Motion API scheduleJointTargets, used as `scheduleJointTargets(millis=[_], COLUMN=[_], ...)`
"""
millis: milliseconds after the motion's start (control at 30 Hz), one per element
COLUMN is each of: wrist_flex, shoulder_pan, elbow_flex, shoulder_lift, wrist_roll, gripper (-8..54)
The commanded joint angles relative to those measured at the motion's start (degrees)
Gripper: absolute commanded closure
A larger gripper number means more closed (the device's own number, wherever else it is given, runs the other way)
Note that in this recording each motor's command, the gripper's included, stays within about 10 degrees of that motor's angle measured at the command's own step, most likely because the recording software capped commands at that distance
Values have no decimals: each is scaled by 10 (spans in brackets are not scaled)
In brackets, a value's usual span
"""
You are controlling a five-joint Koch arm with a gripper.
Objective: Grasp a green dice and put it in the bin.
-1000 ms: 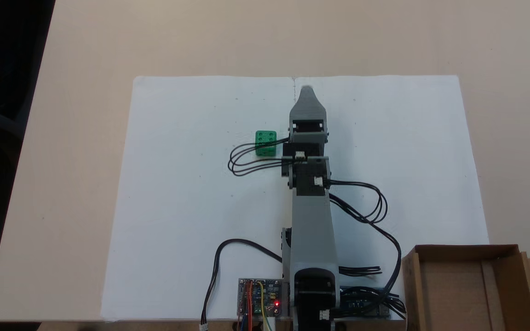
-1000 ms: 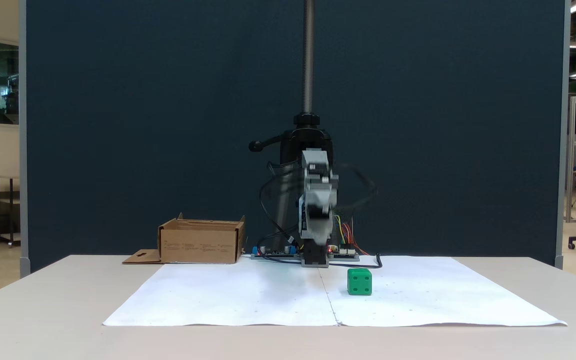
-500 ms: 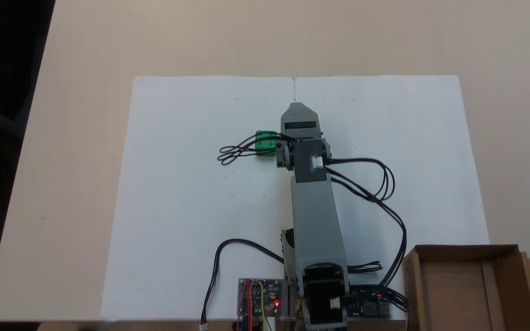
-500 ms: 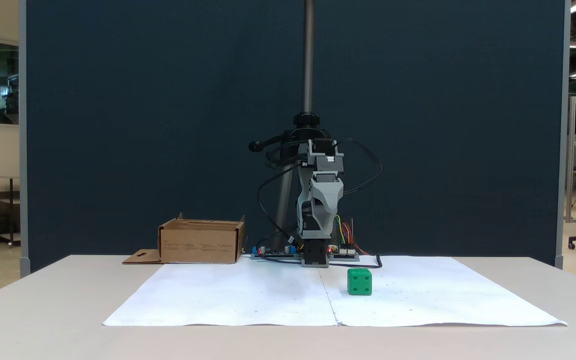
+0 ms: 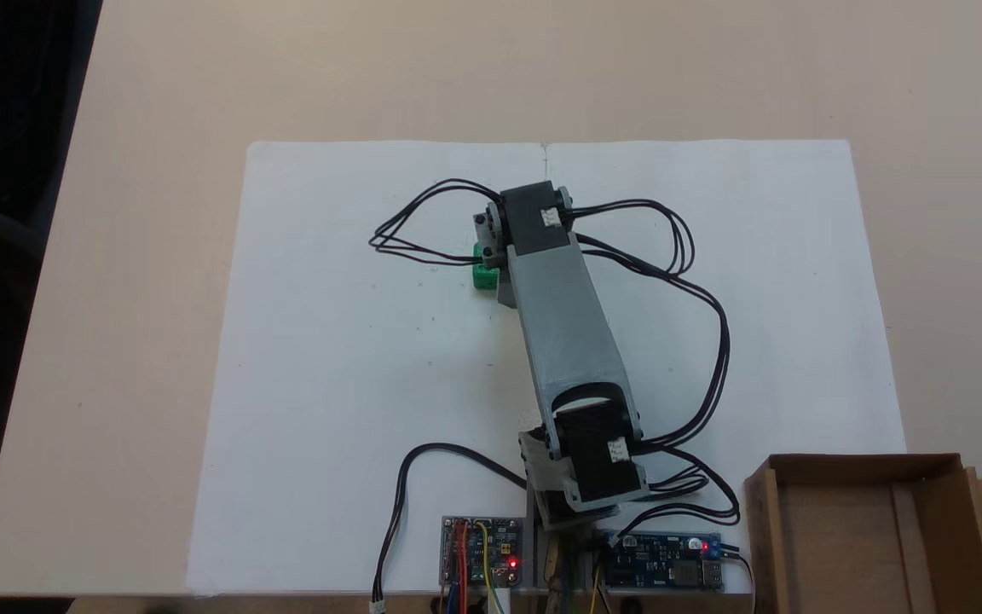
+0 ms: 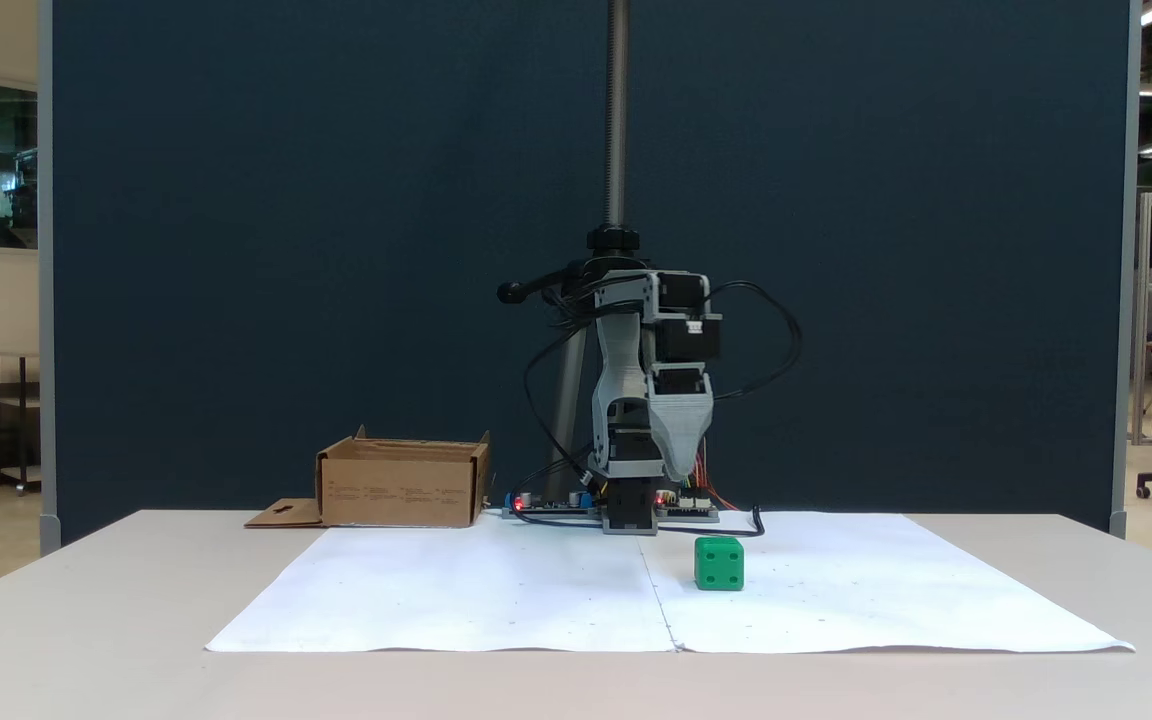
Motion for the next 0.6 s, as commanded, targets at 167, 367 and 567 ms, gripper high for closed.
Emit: scheduleJointTargets(millis=[167, 367, 567], wrist_flex=[9, -18, -53], shoulder_pan=[-41, -48, -48], elbow_flex=[-69, -83, -83], shoulder_lift=[-56, -105, -153], wrist_roll=[89, 103, 103], gripper=[32, 32, 33])
